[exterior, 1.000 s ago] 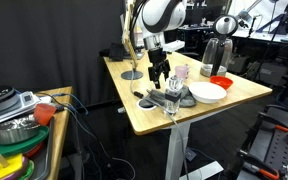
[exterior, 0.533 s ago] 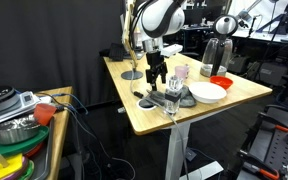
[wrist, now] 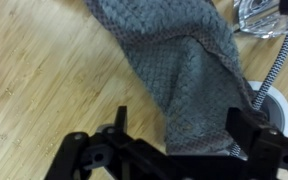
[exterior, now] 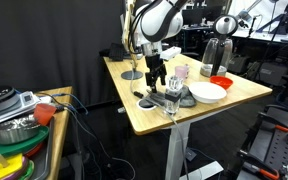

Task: Fold the cloth on the table

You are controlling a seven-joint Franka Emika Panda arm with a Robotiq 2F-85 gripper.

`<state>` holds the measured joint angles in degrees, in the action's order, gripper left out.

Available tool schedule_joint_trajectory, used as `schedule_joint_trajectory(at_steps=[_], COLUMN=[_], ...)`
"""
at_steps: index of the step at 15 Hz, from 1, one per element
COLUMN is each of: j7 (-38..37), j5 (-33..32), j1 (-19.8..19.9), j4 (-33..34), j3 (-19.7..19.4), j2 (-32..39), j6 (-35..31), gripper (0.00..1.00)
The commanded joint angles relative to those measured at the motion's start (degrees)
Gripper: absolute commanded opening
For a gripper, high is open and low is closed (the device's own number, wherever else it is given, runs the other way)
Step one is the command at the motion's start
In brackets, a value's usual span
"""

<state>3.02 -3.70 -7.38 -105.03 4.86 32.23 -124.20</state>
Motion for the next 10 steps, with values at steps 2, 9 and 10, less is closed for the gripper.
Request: schedule_joint_trajectory(at_steps=[2, 9, 10], j7=[-0.72, -0.03, 0.00], j5=[-1.96, -2.21, -2.22], j1=[-0.60, -0.86, -0.87], j4=[1.46, 2.35, 2.43], j3=[-0.57, -0.18, -0.19], j2=[1.24, 2.79, 2.88], j6=[-0.39, -0.99, -0.97], gripper=[0.89, 0.50, 0.54])
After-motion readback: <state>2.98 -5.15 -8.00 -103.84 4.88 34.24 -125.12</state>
